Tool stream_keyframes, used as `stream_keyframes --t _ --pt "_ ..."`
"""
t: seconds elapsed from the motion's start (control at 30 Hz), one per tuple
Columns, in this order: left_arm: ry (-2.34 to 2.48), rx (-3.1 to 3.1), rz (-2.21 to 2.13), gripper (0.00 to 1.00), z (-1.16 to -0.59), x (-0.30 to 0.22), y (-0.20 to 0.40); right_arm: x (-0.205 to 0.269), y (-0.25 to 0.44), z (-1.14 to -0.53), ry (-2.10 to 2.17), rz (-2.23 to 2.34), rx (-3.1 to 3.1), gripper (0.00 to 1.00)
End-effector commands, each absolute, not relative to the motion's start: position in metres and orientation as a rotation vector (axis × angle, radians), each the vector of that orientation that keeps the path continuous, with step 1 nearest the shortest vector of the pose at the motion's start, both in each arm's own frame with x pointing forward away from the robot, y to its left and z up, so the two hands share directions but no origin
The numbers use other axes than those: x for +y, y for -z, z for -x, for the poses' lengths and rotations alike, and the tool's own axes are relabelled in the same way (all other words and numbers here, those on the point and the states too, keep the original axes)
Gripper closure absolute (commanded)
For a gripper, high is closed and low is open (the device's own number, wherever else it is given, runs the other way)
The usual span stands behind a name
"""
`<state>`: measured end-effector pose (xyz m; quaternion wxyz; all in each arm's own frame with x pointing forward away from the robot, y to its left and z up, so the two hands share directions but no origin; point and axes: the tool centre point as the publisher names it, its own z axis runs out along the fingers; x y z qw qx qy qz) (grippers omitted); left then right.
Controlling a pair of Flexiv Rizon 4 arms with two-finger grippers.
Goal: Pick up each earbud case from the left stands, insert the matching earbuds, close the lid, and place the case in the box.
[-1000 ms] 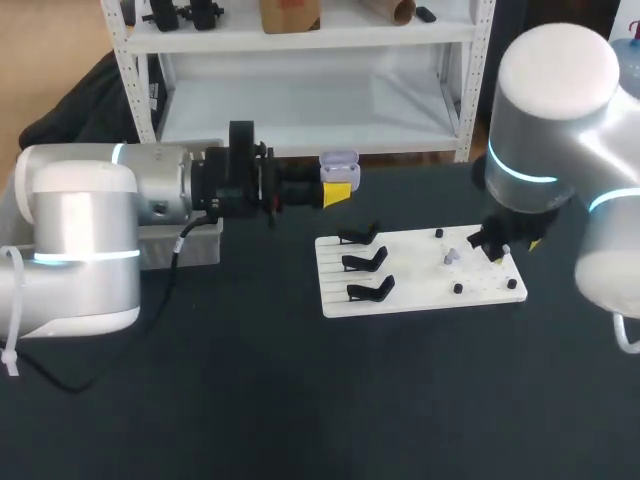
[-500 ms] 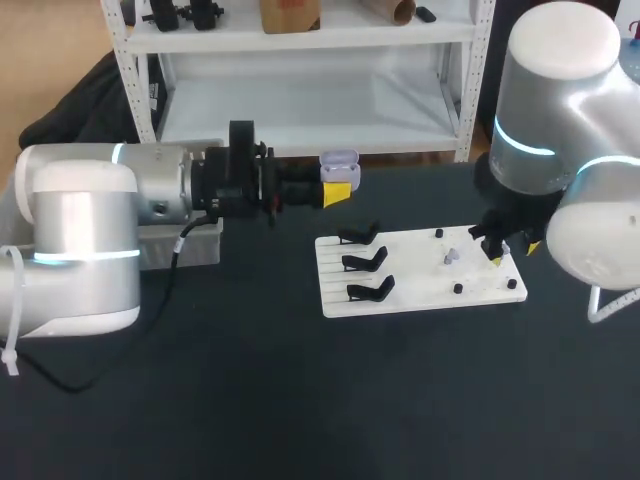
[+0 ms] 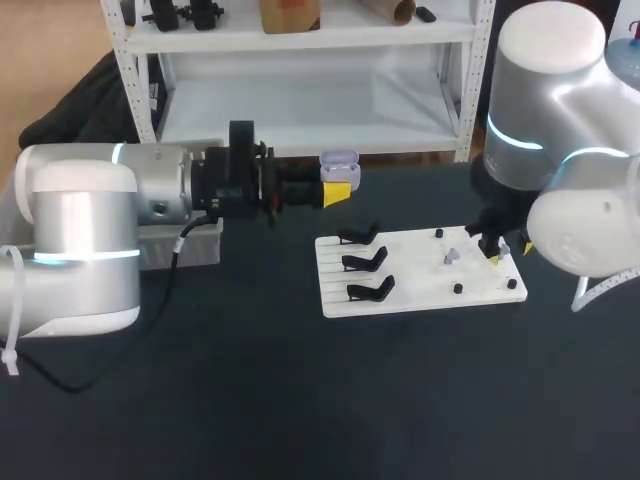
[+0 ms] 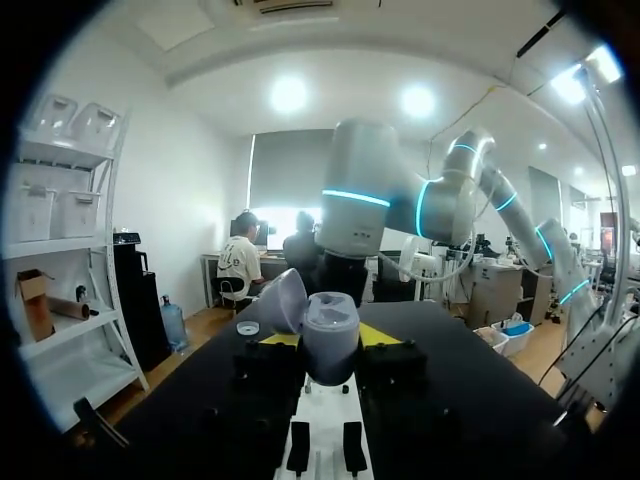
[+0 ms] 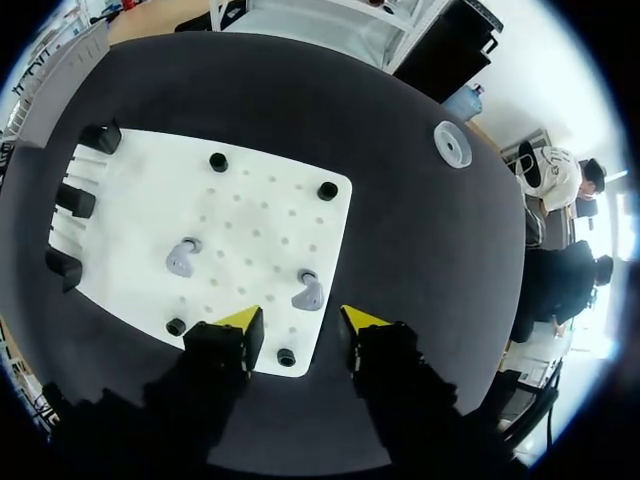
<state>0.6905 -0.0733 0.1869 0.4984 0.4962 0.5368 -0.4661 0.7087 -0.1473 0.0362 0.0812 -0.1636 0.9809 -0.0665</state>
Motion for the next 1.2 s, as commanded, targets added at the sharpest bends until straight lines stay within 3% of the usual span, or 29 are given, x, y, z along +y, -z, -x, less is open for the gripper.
stream_keyframes --t 0.03,1.2 --pt "1.127 1.297 -1.198 1.00 -0.6901 -0.0730 -0.1865 -0.1453 -0.0340 -0.7111 0.210 0.473 2.935 0.56" --pt "1.127 1.297 -1.198 1.00 -0.6901 -0.0730 -0.1865 -0.1544 -0.0288 -0.7172 0.254 0.530 2.941 0.64"
